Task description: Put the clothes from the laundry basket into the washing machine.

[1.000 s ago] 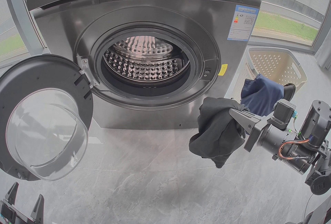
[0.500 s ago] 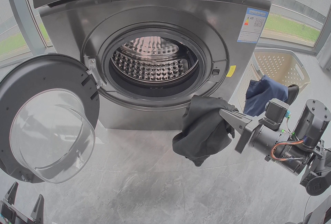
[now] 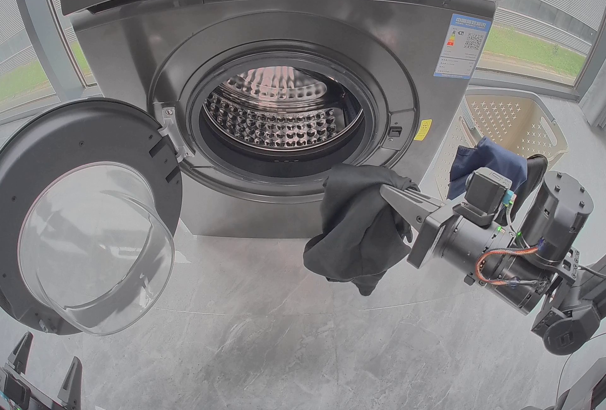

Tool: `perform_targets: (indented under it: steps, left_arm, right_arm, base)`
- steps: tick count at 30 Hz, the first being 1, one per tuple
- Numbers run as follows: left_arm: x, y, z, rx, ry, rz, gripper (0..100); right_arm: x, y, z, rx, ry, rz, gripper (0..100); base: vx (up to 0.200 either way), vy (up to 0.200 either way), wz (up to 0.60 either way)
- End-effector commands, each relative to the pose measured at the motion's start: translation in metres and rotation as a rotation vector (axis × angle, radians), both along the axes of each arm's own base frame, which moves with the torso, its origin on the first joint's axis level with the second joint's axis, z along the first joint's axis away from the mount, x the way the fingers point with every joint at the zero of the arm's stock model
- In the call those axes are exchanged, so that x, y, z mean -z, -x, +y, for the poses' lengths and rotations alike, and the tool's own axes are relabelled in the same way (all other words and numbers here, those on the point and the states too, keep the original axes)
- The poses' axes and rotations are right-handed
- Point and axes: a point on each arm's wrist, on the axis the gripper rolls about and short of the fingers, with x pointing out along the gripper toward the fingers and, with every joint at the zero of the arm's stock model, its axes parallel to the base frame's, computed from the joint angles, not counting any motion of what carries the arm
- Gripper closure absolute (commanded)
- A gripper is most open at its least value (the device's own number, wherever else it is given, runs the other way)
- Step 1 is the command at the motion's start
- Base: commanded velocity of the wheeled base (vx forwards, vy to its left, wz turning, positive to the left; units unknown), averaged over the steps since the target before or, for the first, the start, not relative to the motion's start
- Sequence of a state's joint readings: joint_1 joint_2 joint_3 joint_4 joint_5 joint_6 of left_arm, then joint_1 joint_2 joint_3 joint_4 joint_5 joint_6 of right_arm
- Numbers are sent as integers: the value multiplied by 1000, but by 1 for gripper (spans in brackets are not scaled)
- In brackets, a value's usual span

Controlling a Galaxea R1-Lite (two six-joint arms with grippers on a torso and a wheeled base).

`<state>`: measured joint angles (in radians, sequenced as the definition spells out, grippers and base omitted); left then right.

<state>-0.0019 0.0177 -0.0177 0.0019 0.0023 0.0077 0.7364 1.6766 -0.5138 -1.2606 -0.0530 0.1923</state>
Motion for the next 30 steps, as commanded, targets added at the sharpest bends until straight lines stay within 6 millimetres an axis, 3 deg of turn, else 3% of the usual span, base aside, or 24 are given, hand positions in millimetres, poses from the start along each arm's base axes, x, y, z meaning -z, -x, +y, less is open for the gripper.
perform_targets:
  steps: [1, 9, 12, 13, 14, 16, 22, 30]
  left_arm:
    - [5, 0, 0, -3, 2, 4, 0]
    - [3, 0, 0, 16, -5, -13, 0]
    - [-22, 6, -1, 39, 30, -118, 0]
    - [-56, 12, -2, 80, 52, -197, 0]
    - [-71, 10, -2, 119, 58, -199, 0]
    - [-76, 1, -4, 221, 56, -131, 0]
    - [-65, -38, -10, 481, 53, 128, 0]
    - [-70, -82, -19, 704, 46, 248, 0]
  right_arm:
    - [2, -4, 11, -16, -6, -5, 100]
    - [3, -11, 31, -23, -58, -16, 100]
    - [-1, -11, 34, -22, -95, -29, 100]
    - [-2, -11, 35, -21, -100, -34, 100]
    - [-2, -12, 35, -21, -100, -34, 100]
    - [-4, -14, 39, -24, -107, -40, 100]
    - [-8, -20, 49, -50, -144, -60, 100]
    - [-11, -20, 51, -80, -176, -71, 100]
  base:
    - [0, 0, 0]
    - [0, 0, 0]
    - [0, 0, 0]
    - [0, 0, 0]
    - [0, 0, 0]
    - [0, 0, 0]
    - [0, 0, 0]
    - [0, 0, 0]
